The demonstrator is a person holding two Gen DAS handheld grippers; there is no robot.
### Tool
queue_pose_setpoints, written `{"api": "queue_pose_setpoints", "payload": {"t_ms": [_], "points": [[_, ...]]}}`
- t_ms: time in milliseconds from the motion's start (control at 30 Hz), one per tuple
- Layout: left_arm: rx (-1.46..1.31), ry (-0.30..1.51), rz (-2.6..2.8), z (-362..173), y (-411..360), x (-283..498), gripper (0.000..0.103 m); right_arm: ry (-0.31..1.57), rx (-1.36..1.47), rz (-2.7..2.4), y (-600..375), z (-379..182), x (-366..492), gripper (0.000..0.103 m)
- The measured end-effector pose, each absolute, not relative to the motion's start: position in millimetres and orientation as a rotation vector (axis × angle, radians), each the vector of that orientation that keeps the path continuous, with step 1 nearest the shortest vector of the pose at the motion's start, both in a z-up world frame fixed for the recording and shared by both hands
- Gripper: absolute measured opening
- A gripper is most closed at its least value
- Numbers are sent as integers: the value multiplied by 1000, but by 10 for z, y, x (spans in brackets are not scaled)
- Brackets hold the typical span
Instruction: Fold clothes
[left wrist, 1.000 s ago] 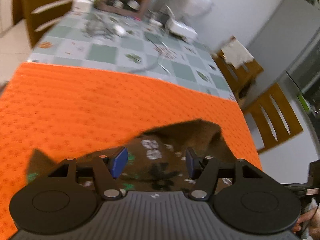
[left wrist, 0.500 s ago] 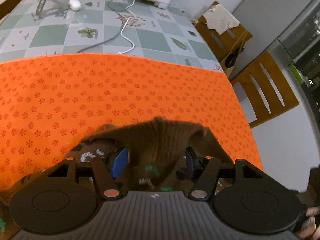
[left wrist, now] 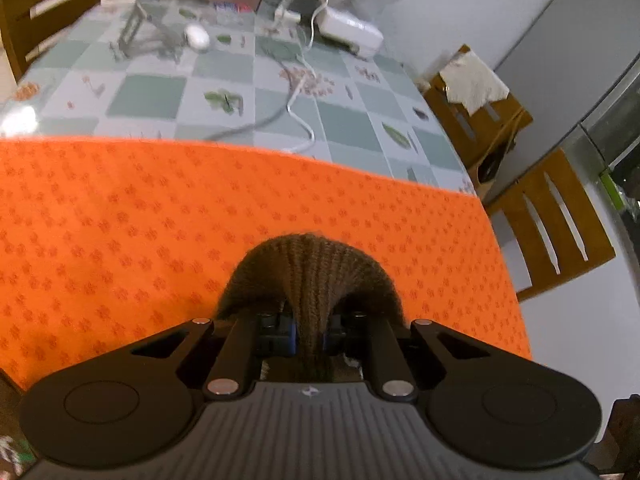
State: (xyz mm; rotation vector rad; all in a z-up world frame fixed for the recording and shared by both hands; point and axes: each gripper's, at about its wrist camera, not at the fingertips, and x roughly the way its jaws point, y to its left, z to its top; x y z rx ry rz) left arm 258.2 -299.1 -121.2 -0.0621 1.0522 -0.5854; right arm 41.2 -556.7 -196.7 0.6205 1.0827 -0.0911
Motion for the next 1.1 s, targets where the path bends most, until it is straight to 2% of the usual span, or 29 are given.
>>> {"api": "queue_pose_setpoints", "payload": {"t_ms": [100,267,533,800,900,1000,1100], "points": [[-57,1014,-574,-1058,-2933,2593,14,1084,595,-120,-5597,-1934,487,4],[-57,972,-550,-715,-2810,2686,14,1013,532,-108,-5731,-1540,609,4],[-23,842,-638,263,-2783,3000,14,793,444,-46,-6125,-415,981,4],[-124,655,-785,1190,-2674,3198,14,703,237,22,-6158,331,1044,4],[-126,622,-818,1228,-2594,3112,14,669,159,47,-6167,604,1064,4],[-110,643,-836,1048,-2500,2971,14,635,82,72,-6175,876,1084,4],[-85,693,-832,702,-2371,2768,14,697,73,93,-6044,616,969,4]]}}
